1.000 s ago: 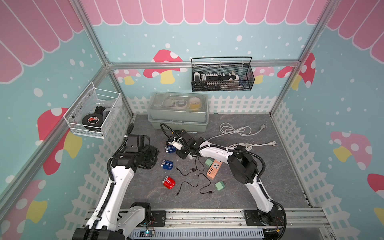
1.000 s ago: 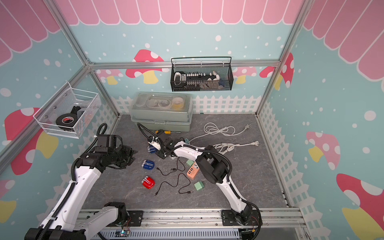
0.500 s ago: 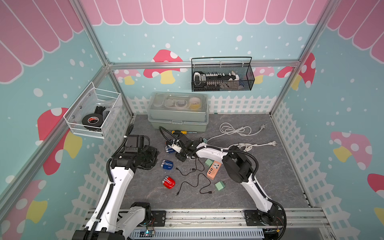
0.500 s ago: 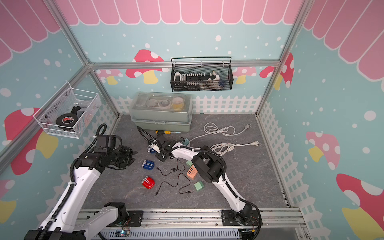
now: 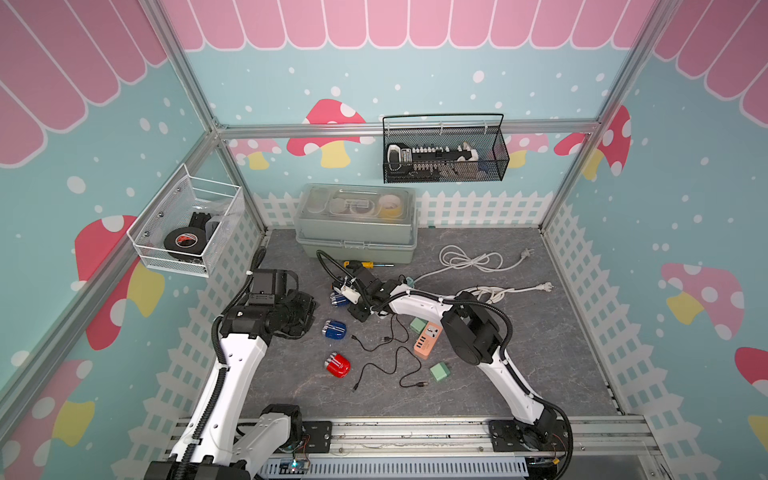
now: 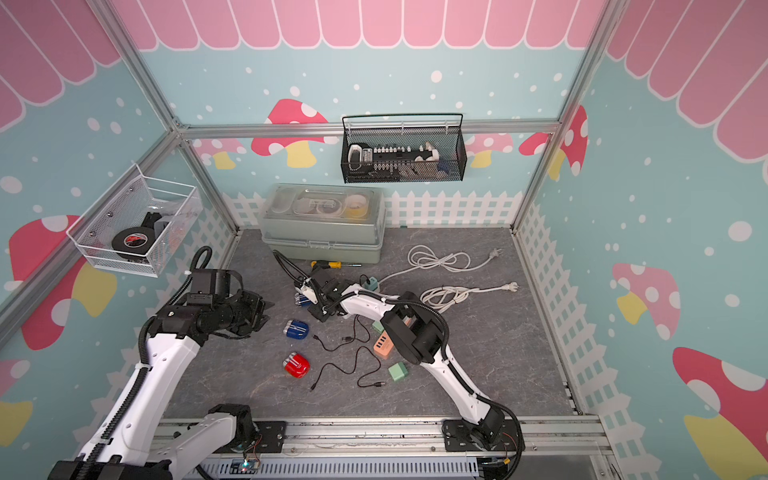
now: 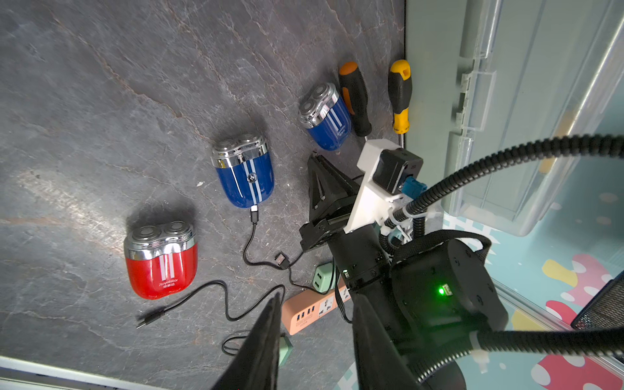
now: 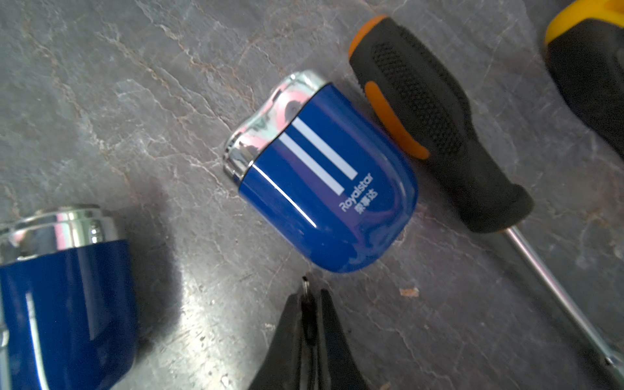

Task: Charge the electric shaver
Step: Pick up the charging cable from the center of the board.

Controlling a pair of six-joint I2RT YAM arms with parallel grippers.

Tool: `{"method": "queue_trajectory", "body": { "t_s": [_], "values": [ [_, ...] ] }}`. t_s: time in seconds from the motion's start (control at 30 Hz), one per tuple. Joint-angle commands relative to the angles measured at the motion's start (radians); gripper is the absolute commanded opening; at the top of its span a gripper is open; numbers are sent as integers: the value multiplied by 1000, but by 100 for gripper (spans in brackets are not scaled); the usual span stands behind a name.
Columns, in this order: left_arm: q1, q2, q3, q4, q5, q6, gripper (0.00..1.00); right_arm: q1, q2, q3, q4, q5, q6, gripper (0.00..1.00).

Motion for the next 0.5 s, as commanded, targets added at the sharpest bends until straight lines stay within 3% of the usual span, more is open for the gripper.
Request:
{"method": "queue_trajectory", "body": {
  "t_s": [0.0,0.27,0.47],
  "values": [
    [8,-15,32,-33,-4,15,35,9,45,10,-66,-15,4,9],
    [10,-25,26,-34,4,25,34,7,40,20,-99,-53,17,0],
    [9,-2,27,-33,50,36,34,-6,-152,-88,40,-113,-4,0]
  ]
}}
